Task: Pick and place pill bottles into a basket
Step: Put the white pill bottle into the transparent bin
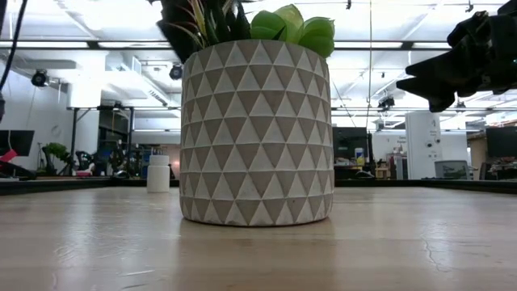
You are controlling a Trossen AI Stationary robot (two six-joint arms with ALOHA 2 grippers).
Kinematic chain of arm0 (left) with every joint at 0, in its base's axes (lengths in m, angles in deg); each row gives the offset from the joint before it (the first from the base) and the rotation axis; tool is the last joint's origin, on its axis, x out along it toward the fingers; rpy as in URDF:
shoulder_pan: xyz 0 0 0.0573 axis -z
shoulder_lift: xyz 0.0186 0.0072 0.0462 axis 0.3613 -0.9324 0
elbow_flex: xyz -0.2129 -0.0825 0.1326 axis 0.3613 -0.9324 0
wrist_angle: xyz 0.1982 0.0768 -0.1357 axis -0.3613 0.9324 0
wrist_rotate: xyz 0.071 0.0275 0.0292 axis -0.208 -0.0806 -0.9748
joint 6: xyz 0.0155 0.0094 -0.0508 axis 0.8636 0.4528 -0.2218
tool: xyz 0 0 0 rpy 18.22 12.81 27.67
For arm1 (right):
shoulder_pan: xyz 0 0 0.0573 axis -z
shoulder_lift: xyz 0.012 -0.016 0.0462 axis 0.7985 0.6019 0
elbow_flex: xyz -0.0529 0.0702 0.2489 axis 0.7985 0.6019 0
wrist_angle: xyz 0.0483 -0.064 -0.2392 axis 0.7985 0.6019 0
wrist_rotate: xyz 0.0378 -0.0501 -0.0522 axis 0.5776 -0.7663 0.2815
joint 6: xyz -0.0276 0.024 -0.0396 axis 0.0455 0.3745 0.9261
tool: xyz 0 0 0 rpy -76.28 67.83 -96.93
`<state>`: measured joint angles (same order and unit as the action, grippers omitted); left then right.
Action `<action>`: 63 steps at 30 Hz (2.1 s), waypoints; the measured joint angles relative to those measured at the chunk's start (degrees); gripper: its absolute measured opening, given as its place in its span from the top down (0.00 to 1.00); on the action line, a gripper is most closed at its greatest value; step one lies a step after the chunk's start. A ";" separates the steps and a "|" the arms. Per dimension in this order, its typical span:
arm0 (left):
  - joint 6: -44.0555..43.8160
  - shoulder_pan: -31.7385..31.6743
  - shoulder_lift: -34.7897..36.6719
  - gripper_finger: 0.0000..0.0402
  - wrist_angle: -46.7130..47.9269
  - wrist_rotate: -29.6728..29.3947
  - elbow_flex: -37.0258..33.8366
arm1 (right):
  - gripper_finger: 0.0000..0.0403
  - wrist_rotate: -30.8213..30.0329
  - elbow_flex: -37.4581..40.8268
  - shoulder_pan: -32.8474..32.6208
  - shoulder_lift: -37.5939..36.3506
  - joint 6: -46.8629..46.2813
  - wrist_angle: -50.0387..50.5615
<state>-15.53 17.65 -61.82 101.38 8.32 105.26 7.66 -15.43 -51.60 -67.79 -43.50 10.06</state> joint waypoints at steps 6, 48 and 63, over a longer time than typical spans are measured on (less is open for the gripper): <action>2.60 -0.30 -5.88 0.65 0.09 0.19 6.19 | 0.48 0.03 0.00 0.01 -0.01 0.00 0.01; 3.56 -5.49 -13.51 0.65 -12.47 4.97 -1.68 | 0.48 0.02 0.00 -0.01 0.04 0.00 0.01; 2.47 -5.55 -13.28 0.65 -15.46 4.96 -5.20 | 0.48 0.03 0.00 -0.01 0.03 0.00 0.01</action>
<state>-13.07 12.10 -75.10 85.91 13.28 100.06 7.69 -15.43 -51.60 -67.76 -43.50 10.07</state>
